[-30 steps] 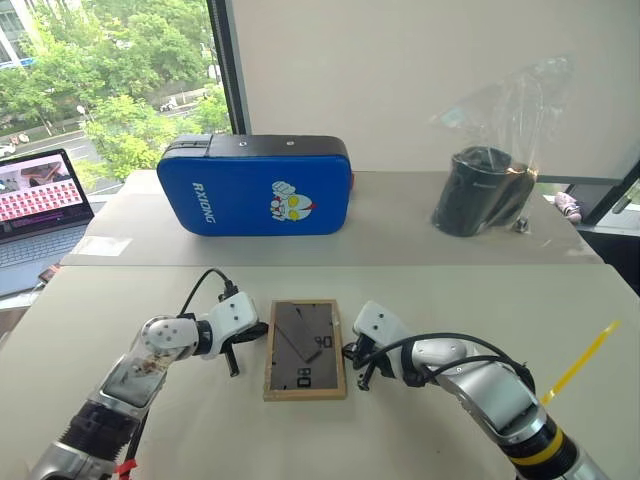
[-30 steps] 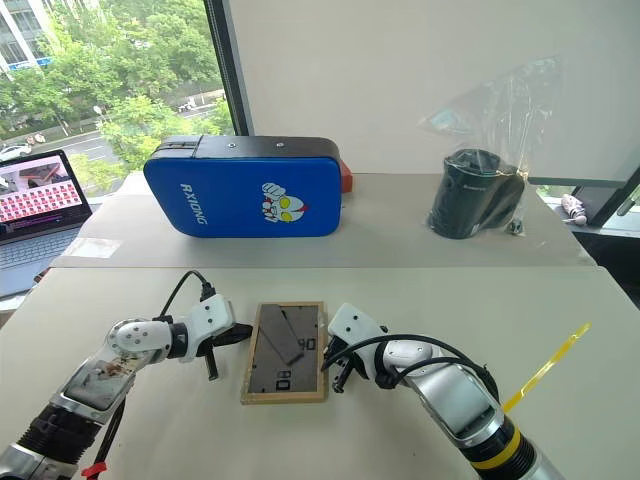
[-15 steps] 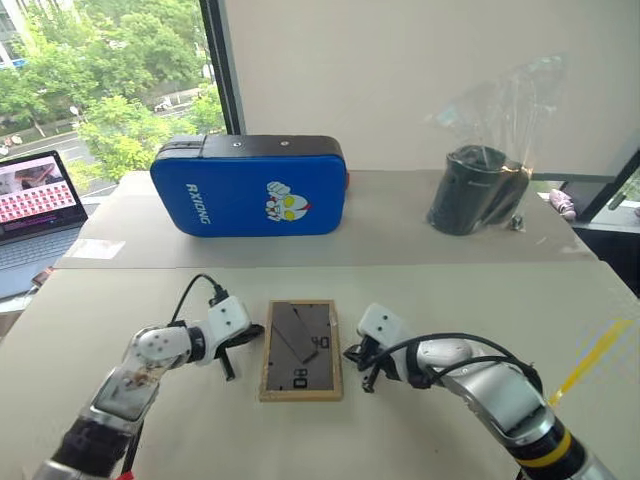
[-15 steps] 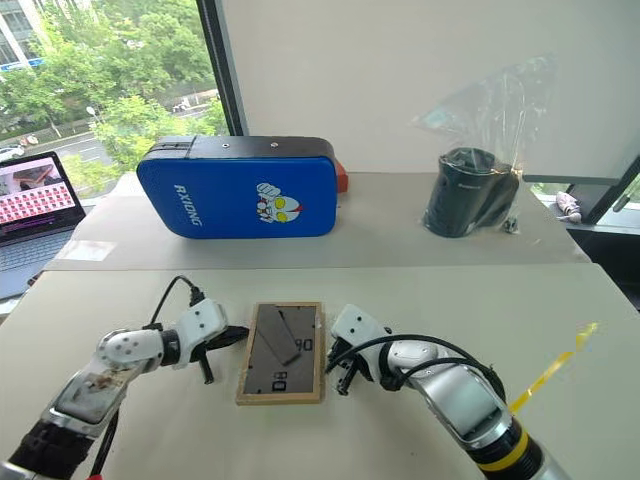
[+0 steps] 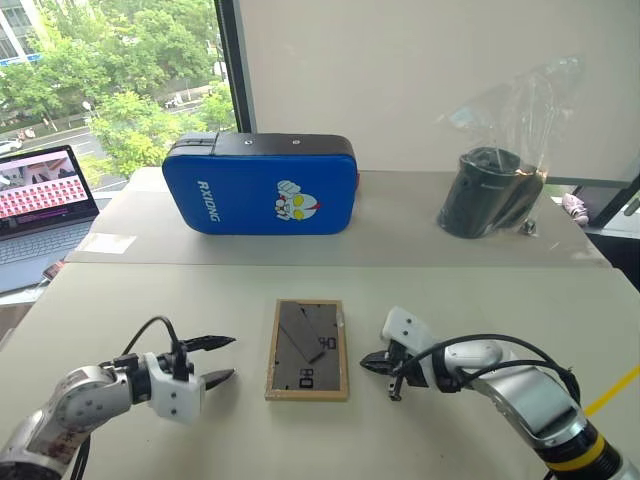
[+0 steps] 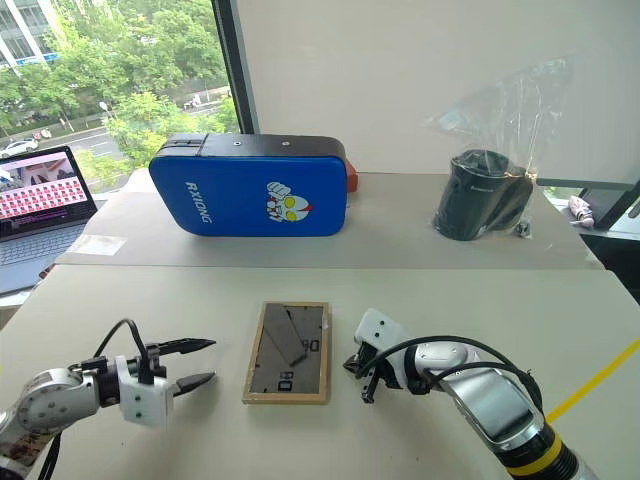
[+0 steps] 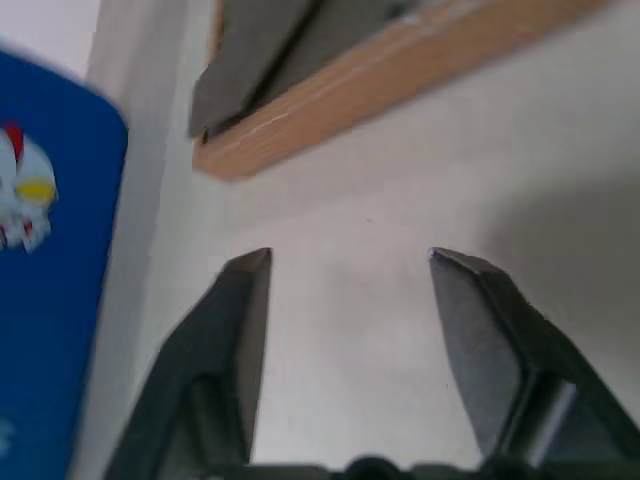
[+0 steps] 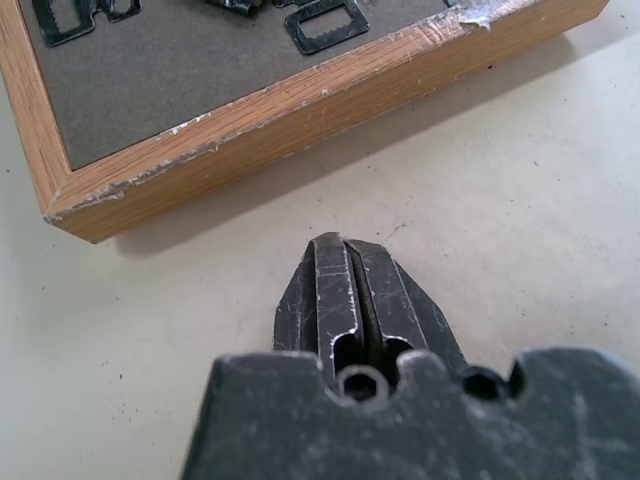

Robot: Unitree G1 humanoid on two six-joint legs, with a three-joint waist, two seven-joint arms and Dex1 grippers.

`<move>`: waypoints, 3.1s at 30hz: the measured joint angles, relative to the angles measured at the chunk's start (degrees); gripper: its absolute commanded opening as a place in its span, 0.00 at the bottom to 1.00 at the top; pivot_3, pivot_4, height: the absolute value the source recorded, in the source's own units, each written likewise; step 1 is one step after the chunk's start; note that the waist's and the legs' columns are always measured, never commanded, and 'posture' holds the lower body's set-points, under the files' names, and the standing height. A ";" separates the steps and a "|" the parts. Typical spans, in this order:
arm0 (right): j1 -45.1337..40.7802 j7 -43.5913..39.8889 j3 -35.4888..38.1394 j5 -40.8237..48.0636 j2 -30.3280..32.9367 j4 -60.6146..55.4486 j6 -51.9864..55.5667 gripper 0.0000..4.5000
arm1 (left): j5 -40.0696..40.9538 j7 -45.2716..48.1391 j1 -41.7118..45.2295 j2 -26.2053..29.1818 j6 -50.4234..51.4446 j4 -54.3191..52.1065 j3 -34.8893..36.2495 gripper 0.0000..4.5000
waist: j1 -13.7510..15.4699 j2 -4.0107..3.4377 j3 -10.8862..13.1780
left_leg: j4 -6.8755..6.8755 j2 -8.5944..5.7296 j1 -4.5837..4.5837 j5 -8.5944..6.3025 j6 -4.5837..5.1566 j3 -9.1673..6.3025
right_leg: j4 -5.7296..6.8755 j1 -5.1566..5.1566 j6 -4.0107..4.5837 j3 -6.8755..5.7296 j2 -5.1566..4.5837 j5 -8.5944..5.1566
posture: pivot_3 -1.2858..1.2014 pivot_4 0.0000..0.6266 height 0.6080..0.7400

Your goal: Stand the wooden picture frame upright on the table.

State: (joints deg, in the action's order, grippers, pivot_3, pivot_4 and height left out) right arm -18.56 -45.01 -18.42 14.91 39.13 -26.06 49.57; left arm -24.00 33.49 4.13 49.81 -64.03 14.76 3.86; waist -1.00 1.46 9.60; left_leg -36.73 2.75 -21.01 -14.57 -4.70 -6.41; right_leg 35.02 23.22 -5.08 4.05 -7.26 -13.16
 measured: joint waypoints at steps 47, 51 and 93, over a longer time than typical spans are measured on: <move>-28.66 -6.66 4.66 11.22 -17.36 22.51 9.94 0.85 | -27.58 -36.97 15.32 -2.84 -13.77 9.64 -17.48 0.27 | -0.99 -0.70 -0.49 | 0.01 -0.01 0.09 0.04 -0.07 -0.01 | 0.17 -0.07 -0.16 0.01 0.00 0.07 | 0.52 0.24 1.00; -30.39 -9.76 0.53 11.31 -18.10 28.92 11.05 0.99 | -27.58 -37.59 14.73 -2.77 -13.07 8.68 -17.72 0.27 | -1.11 -0.71 -0.49 | 0.01 -0.01 0.10 0.04 -0.06 0.00 | 0.20 -0.02 -0.15 0.01 0.00 0.07 | 0.52 0.24 1.00; -2.44 -7.20 4.34 -14.01 8.07 19.04 -44.41 0.99 | -23.68 -37.90 13.59 -2.60 -9.58 6.47 -20.55 0.27 | -0.61 -0.74 -0.46 | 0.07 -0.01 -0.05 0.08 -0.13 0.01 | 0.21 0.22 -0.63 0.02 0.00 -0.20 | 0.52 0.24 1.00</move>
State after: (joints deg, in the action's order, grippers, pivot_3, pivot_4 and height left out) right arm -21.00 -52.20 -14.09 0.90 47.20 -7.03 5.16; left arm -47.68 -4.41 17.72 47.21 -73.61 21.23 -16.69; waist -1.61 0.72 9.14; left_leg -36.66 2.74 -21.06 -14.49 -4.83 -6.40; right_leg 35.23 23.44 -5.70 4.07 -7.26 -13.36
